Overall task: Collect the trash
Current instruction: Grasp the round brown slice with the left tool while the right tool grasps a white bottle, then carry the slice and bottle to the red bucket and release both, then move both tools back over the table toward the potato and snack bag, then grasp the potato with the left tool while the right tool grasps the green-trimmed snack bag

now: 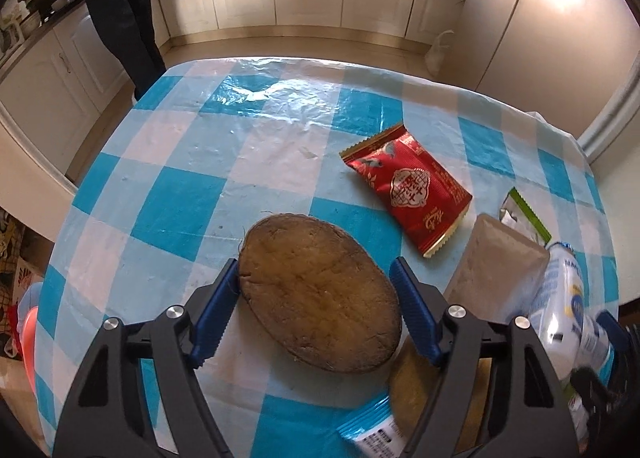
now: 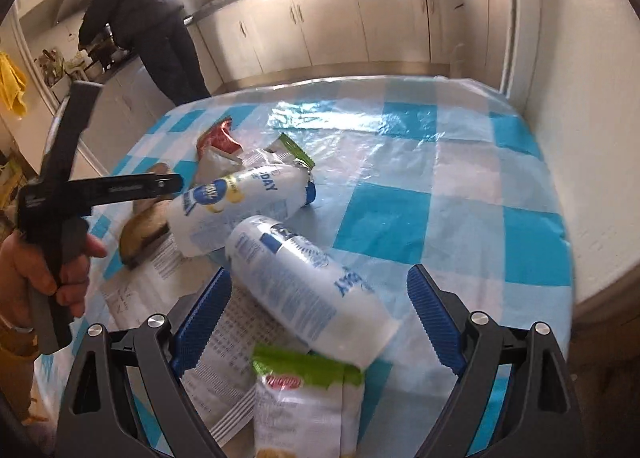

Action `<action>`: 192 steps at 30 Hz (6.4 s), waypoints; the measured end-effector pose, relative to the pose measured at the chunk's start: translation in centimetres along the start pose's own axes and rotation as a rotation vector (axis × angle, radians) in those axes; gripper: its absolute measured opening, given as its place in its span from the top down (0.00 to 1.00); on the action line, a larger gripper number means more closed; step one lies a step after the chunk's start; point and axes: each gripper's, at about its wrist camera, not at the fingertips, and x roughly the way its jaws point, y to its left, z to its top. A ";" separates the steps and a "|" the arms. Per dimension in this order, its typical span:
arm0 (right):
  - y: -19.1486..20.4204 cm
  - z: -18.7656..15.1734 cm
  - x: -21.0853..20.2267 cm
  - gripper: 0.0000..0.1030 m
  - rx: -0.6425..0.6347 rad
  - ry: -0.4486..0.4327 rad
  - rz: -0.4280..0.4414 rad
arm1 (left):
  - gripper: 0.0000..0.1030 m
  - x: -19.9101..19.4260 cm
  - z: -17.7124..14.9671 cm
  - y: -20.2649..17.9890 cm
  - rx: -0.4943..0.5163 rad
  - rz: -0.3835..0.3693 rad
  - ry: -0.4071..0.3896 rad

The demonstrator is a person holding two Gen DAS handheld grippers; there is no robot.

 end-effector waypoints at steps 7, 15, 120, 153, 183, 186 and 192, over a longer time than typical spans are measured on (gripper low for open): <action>0.3 0.7 1.2 0.36 -0.028 0.020 0.034 | 0.27 -0.2 -0.9 1.0 0.016 -0.029 -0.005; 1.4 0.0 0.6 0.49 -0.044 0.023 -0.002 | 0.27 -1.1 -2.3 3.3 0.003 -0.078 -0.019; 26.9 -5.3 -7.6 0.13 -0.138 -0.258 -0.012 | 0.11 -16.4 -17.0 20.5 -0.102 -0.028 -0.269; 10.4 -9.9 -11.1 0.13 0.142 -0.276 -0.206 | 0.11 -13.6 -15.7 5.1 0.150 -0.143 -0.217; 1.9 -9.2 -8.3 0.13 0.261 -0.166 -0.199 | 0.11 -7.1 -7.6 -2.4 0.200 -0.316 -0.208; 1.9 -8.9 -7.9 0.13 0.252 -0.157 -0.189 | 0.11 -5.8 -6.4 -2.6 0.176 -0.309 -0.195; 2.2 -8.5 -7.3 0.13 0.223 -0.151 -0.188 | 0.11 -3.8 -5.4 -2.8 0.156 -0.310 -0.164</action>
